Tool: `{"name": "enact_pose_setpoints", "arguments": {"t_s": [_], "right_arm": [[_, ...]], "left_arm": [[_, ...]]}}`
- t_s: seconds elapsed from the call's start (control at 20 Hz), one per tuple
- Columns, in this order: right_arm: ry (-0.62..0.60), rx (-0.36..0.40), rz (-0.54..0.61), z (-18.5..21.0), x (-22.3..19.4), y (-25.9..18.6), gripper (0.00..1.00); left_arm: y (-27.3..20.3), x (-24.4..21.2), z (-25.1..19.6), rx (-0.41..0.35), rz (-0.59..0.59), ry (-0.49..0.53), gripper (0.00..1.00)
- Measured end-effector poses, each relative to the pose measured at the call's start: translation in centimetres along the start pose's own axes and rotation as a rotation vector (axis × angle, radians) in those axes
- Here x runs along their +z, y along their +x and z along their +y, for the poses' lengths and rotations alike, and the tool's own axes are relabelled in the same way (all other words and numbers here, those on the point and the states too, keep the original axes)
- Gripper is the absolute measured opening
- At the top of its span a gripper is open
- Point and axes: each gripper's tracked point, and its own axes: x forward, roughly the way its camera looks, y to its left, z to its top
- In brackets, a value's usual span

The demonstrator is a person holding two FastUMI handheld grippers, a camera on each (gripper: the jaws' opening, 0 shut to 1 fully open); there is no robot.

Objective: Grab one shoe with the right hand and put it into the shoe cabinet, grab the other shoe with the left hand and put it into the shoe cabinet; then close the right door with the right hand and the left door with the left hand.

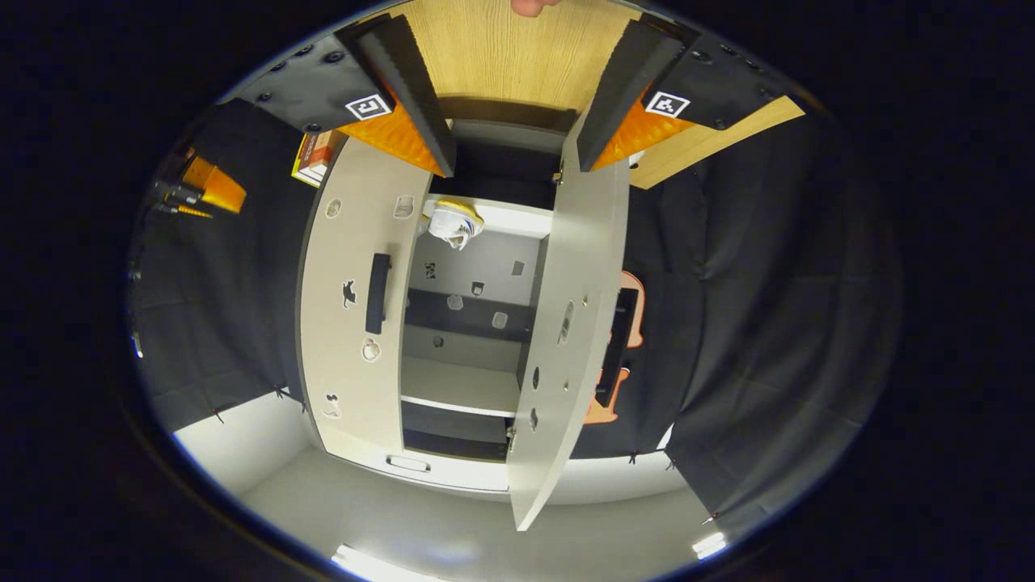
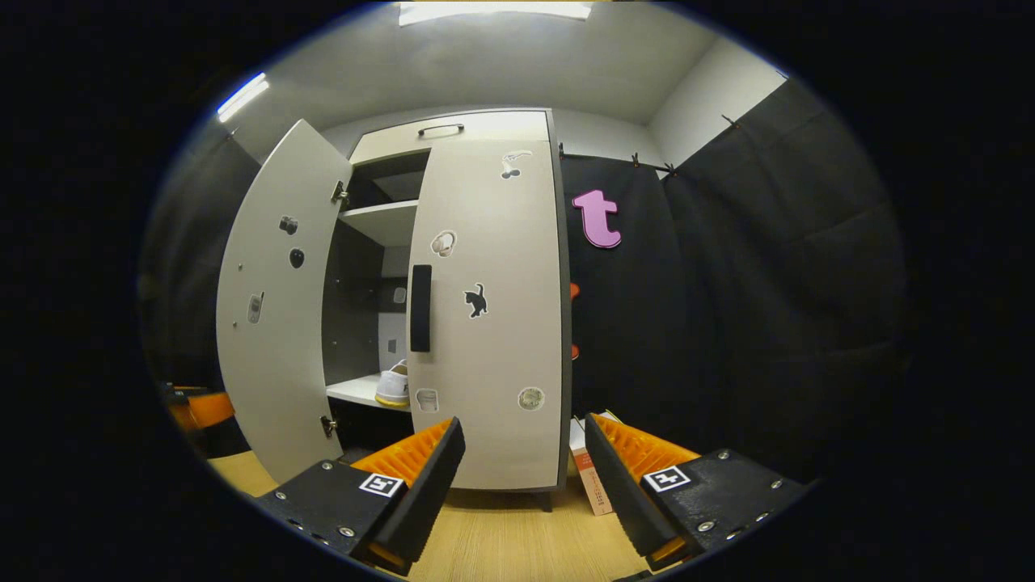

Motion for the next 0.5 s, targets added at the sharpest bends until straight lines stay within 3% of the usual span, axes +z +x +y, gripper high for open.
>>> {"name": "enact_pose_setpoints", "arguments": {"t_s": [0.25, 0.4, 0.5], "right_arm": [[0.007, 0.026, 0.031, 1.0, -2.0, -1.5, 0.92], [0.016, 0.028, 0.041, 1.3, -2.4, -1.0, 0.92], [0.024, 0.025, 0.041, 1.4, -2.6, -0.6, 0.92]], "left_arm": [[1.4, 7.8, 10.4, 0.238, -0.079, -0.007, 0.96], [3.5, 11.3, 15.6, 0.332, -0.137, 0.026, 0.97], [5.9, 12.0, 17.5, 0.345, -0.14, 0.033, 0.96]]}}
